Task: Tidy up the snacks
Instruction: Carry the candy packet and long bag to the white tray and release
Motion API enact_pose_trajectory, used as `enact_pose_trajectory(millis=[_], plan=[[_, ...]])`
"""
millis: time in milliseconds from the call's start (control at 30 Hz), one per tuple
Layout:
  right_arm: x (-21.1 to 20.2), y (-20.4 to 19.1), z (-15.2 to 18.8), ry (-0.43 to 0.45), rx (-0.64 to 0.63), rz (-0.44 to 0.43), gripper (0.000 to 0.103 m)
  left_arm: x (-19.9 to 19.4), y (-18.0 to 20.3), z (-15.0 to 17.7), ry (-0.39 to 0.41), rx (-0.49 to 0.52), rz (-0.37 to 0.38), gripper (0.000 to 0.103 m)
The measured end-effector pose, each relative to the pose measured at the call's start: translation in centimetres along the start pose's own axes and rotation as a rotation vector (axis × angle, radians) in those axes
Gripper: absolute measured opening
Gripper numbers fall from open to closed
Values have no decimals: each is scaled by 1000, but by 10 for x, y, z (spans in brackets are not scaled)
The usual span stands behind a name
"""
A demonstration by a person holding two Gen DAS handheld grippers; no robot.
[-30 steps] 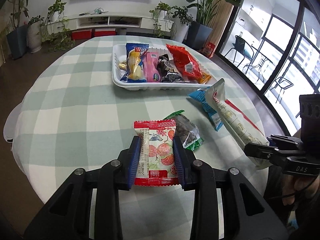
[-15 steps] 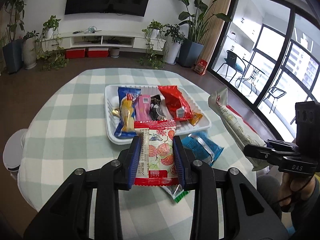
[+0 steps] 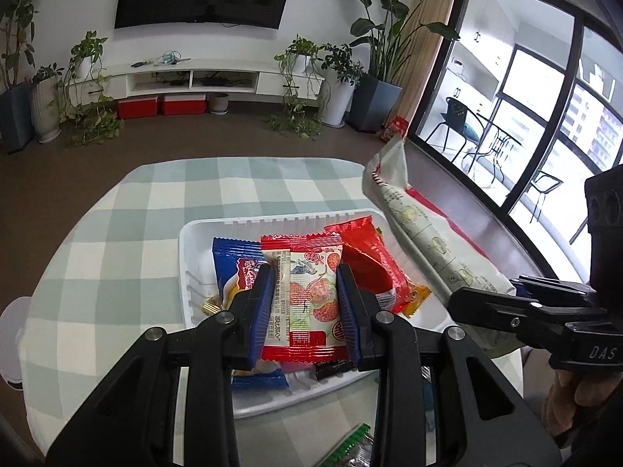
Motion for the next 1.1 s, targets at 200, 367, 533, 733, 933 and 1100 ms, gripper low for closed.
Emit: enact_pose_trajectory(millis=[200,367,533,733,933,1100], plan=[[49,11,4,-67,42,7,32,50,-9,11,-50,2,1,30],[69,20,3,-91,44,37,32,70,-20,13,-63,14,-22,30],[83,26,5,-110,58,54,32,82,-26,17,-84,18,-42,30],[94,34,9,-123,80,75,32,92,-33,28,-105,3,-55,30],[106,44,17,-152,117,84,32,98,-40,31,-110,-15,-58,32],[111,46,20,-154,115,93,32,100,-43,32,-105,-23,-51,33]])
Point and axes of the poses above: each gripper's, at about its wrist camera, not at the fingertips, and x roughly the way its jaws point, y to its right, z to its underside, the point moved 10 cm from there along x, roughly the way its jaws point, and after that the axes turned 2 degrees about z, right-handed, at the moved point
